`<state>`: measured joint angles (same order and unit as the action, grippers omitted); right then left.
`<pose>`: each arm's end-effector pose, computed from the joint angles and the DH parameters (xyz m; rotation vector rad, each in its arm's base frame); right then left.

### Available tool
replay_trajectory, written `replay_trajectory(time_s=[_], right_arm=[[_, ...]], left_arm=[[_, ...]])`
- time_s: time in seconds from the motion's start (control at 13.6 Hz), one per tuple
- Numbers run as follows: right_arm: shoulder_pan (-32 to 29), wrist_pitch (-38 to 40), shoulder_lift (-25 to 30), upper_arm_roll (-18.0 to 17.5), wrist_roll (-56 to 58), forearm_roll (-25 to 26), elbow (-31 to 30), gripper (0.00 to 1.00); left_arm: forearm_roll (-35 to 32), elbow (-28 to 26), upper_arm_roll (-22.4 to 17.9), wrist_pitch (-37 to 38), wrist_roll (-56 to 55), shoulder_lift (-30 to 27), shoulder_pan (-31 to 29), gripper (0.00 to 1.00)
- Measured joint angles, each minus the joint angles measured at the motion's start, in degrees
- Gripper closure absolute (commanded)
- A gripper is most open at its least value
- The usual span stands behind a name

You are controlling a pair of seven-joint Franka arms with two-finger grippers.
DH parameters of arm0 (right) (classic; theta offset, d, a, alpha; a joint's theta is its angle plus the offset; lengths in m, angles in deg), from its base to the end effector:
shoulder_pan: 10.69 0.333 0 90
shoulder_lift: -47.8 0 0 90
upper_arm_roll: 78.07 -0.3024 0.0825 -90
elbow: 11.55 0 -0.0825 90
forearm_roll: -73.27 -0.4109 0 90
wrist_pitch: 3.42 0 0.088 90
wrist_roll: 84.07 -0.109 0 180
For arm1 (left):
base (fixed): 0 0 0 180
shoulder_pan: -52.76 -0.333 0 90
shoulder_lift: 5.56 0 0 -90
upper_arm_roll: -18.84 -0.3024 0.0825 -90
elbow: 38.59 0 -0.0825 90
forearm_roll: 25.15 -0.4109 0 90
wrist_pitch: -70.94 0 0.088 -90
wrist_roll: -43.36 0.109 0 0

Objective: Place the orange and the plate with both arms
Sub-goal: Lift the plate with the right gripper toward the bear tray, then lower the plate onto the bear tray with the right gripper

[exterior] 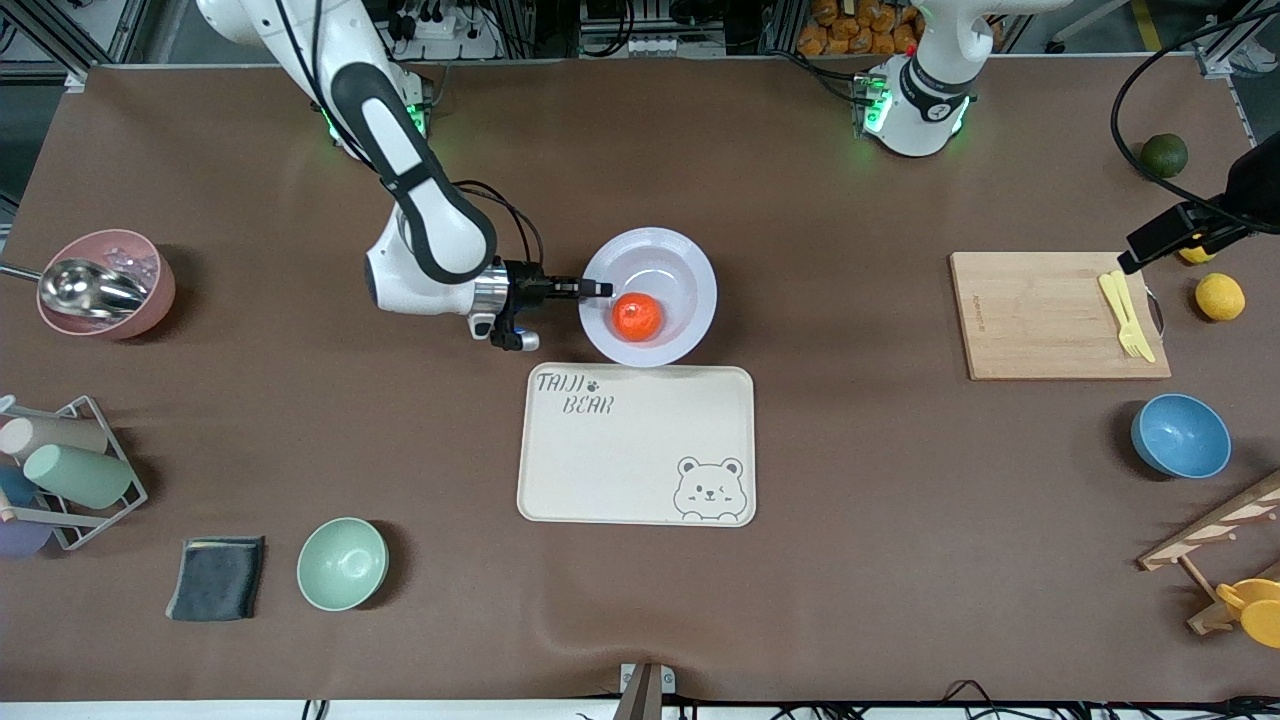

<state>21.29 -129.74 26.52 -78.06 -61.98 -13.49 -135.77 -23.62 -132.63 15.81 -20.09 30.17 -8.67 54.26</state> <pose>0.4582 0.3280 0.1802 -2.1179 0.2792 0.3972 0.5662 0.0130 0.6064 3.0863 0.3992 -0.0021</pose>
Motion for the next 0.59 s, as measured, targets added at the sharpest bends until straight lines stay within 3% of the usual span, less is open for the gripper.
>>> replay_trajectory(time_s=[0.22,0.59], right_arm=[[-0.6,-2.2,0.5,1.0,0.2,0.5,3.1,1.00],[-4.2,-4.9,-3.7,1.4,0.8,7.1,12.2,1.00]], left_arm=[[0.0,-0.3,0.0,0.0,0.0,0.0,0.0,0.00],[0.0,-0.8,0.0,-0.1,0.0,0.0,0.0,0.00]])
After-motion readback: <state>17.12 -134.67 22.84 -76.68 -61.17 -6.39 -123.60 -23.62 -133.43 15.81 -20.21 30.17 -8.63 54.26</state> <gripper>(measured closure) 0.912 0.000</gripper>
